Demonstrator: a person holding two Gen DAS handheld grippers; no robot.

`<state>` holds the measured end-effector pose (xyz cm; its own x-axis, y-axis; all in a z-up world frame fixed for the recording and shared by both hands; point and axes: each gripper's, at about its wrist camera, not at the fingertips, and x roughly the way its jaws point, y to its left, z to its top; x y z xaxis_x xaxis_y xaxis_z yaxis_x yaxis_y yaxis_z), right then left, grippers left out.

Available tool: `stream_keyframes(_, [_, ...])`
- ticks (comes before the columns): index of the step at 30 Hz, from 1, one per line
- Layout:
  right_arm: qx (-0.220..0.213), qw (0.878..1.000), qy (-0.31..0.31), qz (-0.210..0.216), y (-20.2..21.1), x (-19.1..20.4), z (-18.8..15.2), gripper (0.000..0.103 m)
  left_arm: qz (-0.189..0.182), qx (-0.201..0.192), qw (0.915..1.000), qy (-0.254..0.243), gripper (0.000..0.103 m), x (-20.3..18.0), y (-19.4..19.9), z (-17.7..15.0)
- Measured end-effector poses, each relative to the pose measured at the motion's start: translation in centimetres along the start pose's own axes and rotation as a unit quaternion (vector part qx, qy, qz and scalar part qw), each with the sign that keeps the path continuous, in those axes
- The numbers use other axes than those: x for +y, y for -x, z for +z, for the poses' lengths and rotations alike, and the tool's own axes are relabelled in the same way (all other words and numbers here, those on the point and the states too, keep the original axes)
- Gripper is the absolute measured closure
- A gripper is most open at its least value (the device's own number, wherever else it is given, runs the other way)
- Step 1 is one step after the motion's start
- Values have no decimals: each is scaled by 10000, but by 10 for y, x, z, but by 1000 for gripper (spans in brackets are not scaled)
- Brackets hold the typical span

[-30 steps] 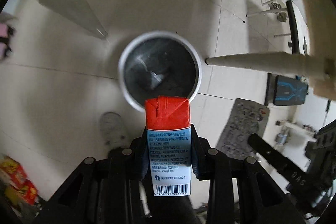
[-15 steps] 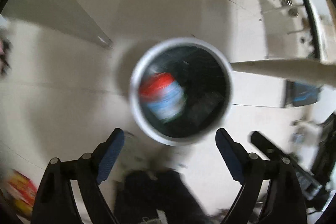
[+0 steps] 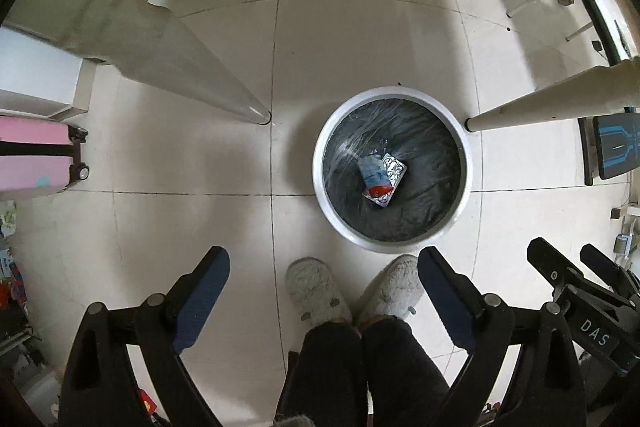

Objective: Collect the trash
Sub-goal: 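Raise both tools back toward the table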

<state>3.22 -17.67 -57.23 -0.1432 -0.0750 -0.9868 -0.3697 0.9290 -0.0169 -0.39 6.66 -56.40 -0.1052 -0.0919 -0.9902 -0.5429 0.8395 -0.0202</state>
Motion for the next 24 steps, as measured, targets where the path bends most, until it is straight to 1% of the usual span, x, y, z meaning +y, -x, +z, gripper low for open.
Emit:
stream_keyframes(6, [-51,9999,76,60,64,-3,-13,3,36,-114,9999,36,7,-1,54,-13])
stream_keyframes(9, [-143,9998,127,113,109,-1,-19,3,18,-197,9998,48,7,2,92,-21])
stream_keyframes(15, [-299,9989,199,298,212,9,-34,3,-41,-450,9990,52,7,10,173,-35])
stream_keyframes(18, [-376,9984,173,389,253,14,-39,3,-60,-661,9978,13,7,13,216,-35])
stream_keyframes(20, [-463,9975,87,536,282,16,-39,3,-17,-786,9969,1,7,12,237,-32])
stream_keyframes(22, [-590,9958,-44,699,309,14,-34,3,-12,-957,9954,32,7,12,257,-24])
stream_keyframes(24, [-682,9939,-201,842,332,10,-24,3,-27,-1135,9934,136,7,9,277,-8])
